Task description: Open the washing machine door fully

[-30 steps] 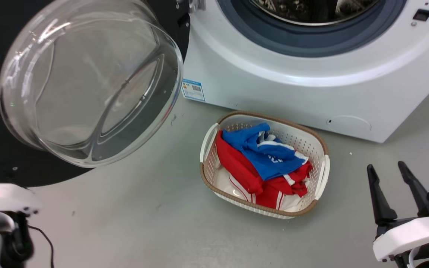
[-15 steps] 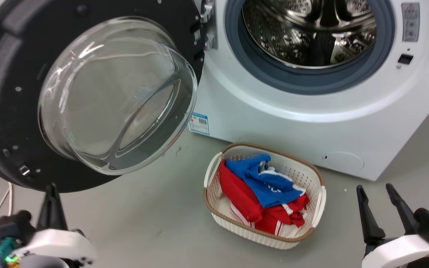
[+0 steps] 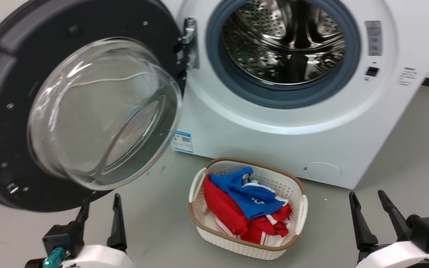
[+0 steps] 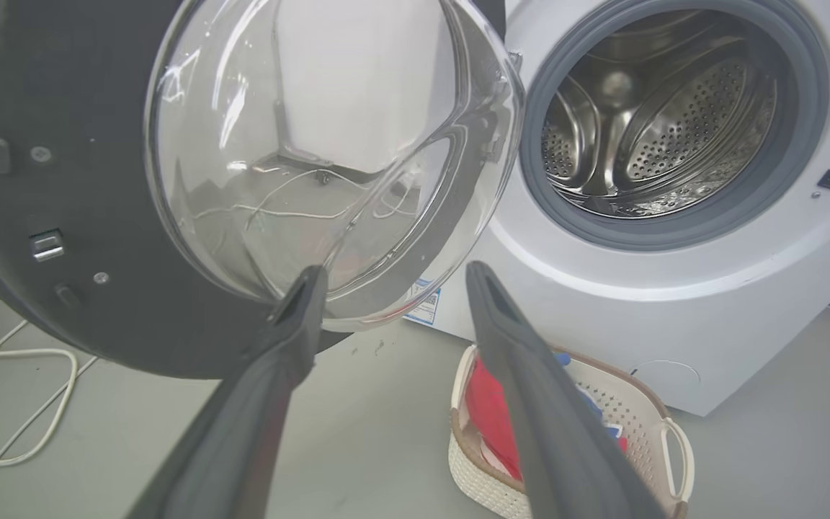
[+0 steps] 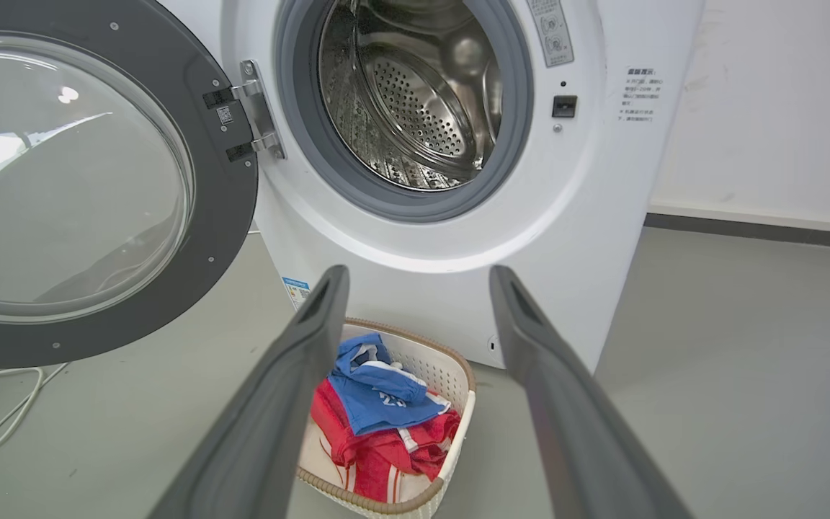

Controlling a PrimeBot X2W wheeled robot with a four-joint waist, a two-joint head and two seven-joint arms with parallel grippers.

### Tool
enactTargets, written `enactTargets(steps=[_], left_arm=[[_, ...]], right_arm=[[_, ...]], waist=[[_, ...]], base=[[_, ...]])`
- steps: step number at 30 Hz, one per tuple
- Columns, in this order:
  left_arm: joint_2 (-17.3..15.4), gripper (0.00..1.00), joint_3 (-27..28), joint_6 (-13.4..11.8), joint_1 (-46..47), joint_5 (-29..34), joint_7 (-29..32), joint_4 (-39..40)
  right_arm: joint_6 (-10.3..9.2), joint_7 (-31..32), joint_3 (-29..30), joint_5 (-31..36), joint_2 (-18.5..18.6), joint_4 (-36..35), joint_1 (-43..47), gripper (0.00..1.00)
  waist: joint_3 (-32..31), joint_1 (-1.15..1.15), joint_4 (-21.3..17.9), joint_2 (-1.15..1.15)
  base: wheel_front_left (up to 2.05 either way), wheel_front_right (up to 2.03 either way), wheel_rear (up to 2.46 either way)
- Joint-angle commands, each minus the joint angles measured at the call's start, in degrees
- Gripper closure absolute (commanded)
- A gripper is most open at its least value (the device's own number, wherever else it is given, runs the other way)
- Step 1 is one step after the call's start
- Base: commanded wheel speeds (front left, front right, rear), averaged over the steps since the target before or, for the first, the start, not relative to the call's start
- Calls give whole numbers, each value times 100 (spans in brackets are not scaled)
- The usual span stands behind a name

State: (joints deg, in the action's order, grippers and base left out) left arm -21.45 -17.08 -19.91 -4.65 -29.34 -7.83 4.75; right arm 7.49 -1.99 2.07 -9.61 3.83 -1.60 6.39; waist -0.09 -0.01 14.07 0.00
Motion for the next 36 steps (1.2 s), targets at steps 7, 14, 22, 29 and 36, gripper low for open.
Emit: enactTargets(steps=[7, 14, 22, 29, 36], left_arm=[[127, 0, -173, 91, 283, 114, -198, -187], [152, 0, -347, 267, 513, 177, -263, -517], [104, 0, -444, 361, 693, 223, -261, -847], [56, 0, -482, 322, 756, 296, -244, -1010], [62, 0, -518, 282, 793, 317, -290, -1043]], right_arm=[[1, -32, 6, 38, -30, 20, -32, 0], [1, -54, 67, 100, -32, 66, -75, 0], [1, -61, 36, 184, 47, 88, -29, 0], [1, -71, -28, 173, 158, 99, -97, 0], [1, -105, -48, 134, 221, 158, -150, 0]], waist=[[-162, 1, -701, 0], [-212, 1, -1222, 0], [-200, 1, -1747, 0], [-154, 1, -1961, 0], [-118, 1, -1979, 0]], base=[[0, 0, 0], [0, 0, 0], [0, 0, 0], [0, 0, 0], [0, 0, 0]])
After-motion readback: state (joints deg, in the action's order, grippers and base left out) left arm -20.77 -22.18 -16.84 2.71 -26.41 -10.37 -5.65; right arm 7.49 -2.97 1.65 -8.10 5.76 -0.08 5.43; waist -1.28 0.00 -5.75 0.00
